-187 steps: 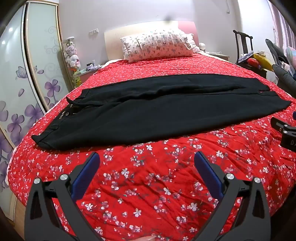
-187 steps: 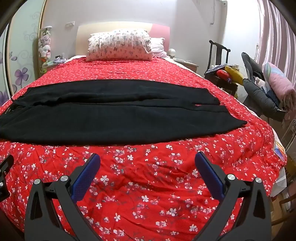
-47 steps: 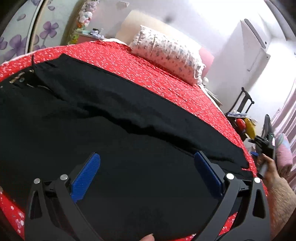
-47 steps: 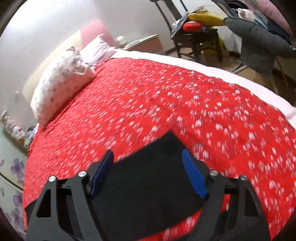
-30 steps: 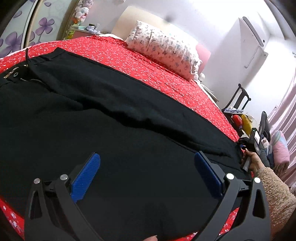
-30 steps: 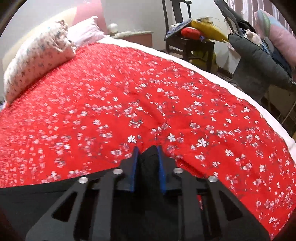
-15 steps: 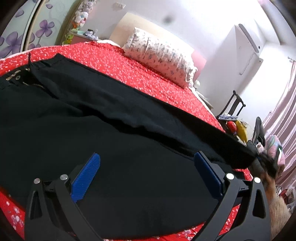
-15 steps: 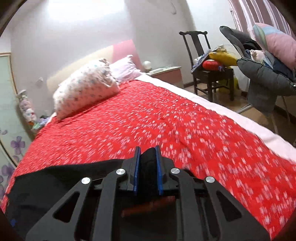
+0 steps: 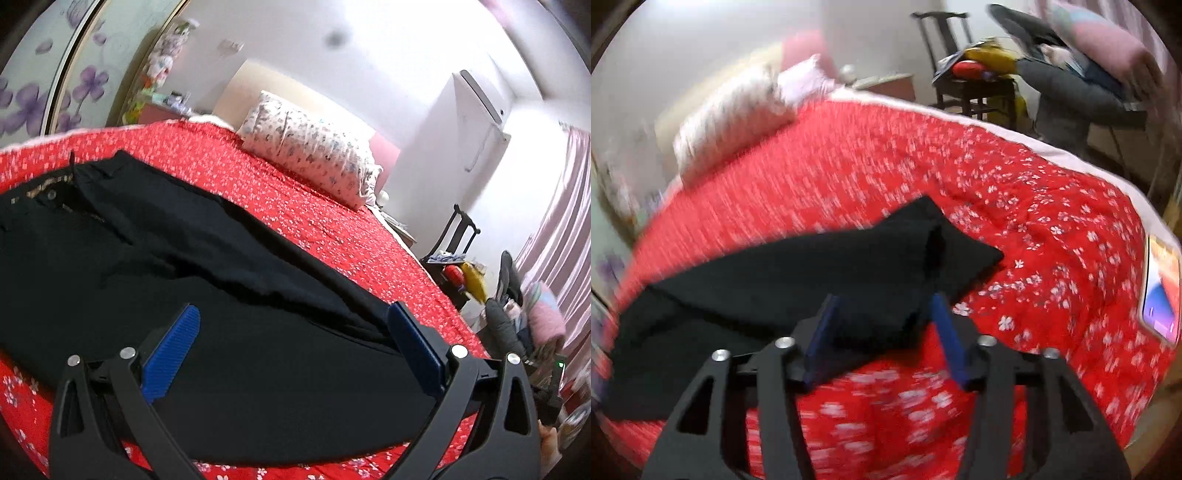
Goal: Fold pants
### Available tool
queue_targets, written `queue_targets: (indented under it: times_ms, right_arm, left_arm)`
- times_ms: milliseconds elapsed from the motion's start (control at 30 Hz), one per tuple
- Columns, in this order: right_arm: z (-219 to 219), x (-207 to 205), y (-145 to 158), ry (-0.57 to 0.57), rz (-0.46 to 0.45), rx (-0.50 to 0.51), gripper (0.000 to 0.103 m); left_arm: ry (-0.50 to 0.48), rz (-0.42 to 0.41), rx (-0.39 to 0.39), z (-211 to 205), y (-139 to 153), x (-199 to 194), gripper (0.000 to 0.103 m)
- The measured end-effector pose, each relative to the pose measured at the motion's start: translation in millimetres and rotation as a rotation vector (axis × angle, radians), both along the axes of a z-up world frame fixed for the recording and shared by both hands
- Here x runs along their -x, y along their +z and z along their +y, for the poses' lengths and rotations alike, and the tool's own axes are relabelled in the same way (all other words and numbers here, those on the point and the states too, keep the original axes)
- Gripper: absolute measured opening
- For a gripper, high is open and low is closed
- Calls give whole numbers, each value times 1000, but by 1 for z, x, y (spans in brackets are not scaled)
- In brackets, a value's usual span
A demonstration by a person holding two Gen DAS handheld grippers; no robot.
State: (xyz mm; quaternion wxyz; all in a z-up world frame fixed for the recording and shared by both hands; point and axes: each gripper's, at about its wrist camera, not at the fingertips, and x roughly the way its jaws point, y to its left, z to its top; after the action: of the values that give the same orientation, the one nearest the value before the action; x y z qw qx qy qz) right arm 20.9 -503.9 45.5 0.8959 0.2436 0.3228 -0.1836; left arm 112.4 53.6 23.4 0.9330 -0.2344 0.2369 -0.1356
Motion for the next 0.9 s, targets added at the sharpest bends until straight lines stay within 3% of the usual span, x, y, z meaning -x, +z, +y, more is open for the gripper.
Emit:
queue_targets:
  times_ms: [100,200,300,467,567,600,633,700,767,833,900]
  right_arm:
    - [0,1,2,-4,-73,-281,54]
    - [3,-16,-23,-28,-10,-540,51]
    - [3,-29,-43,-95,18,-665,49]
    - [-8,-47,-62,-233,45,-671,42]
    - [-12,-53,-68,-274,38,-643,21]
    - [-14,-55,-69,-274,36,-625,9]
    - [-14,-52,-67,-267,20,-607,7]
    - [-16,-47,-47,-232,-96,-522,6]
    - [-12,-41,-25,-195,-194,-385,5]
    - [-11,-42,-24,-203,-171,-304,5]
    - [-15,-42,-46,-223,-73,-321,5]
  left_arm:
    - [6,32,19,7,-3,-6,101]
    - [1,57,21,8,-6,-8,101]
    - [-2,65,19,6,-7,-8,101]
    - [2,68,17,7,-7,-9,101]
    - [-9,77,22,7,-9,-10,101]
    - [-15,81,24,7,-9,-12,101]
    - [-22,89,28,7,-10,-13,101]
    - [-29,97,34,7,-12,-13,101]
    - [-33,96,36,8,-12,-13,101]
    - [-30,90,38,10,-12,-13,101]
    - [-28,87,41,10,-13,-13,101]
